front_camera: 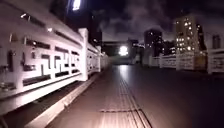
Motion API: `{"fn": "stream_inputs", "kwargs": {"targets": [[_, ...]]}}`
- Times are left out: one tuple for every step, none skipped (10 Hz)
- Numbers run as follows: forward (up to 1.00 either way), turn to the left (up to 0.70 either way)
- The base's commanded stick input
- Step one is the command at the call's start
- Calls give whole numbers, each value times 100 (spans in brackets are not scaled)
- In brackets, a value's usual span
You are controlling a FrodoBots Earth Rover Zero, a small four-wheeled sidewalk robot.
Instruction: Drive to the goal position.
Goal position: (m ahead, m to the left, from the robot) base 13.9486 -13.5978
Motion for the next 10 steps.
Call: {"fn": "stream_inputs", "kwargs": {"targets": [[45, 0], [45, 0], [45, 0], [45, 0], [45, 0], [45, 0], [45, 0], [45, 0], [45, 0], [45, 0]]}}
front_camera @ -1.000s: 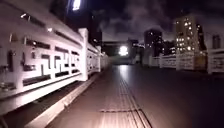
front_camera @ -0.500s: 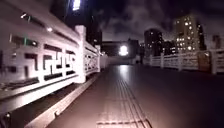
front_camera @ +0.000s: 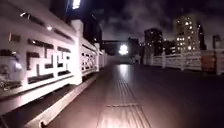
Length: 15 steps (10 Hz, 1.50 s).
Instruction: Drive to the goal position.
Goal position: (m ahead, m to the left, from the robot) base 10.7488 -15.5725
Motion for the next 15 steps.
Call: {"fn": "stream_inputs", "kwargs": {"targets": [[45, 0], [45, 0], [45, 0], [45, 0], [45, 0], [45, 0], [45, 0], [45, 0], [45, 0], [45, 0], [45, 0], [45, 0], [45, 0], [45, 0], [45, 0]]}}
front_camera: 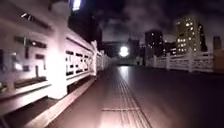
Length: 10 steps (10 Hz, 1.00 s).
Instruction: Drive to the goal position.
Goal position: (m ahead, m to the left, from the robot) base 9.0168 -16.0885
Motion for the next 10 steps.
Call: {"fn": "stream_inputs", "kwargs": {"targets": [[45, 0], [45, 0], [45, 0], [45, 0], [45, 0], [45, 0], [45, 0], [45, 0], [45, 0], [45, 0]]}}
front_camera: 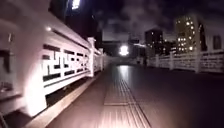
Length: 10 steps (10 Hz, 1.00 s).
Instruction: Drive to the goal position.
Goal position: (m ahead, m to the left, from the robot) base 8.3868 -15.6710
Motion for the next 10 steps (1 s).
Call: {"fn": "stream_inputs", "kwargs": {"targets": [[45, 0], [45, 0], [45, 0], [45, 0], [45, 0], [45, 0], [45, 0], [45, 0], [45, 0], [45, 0]]}}
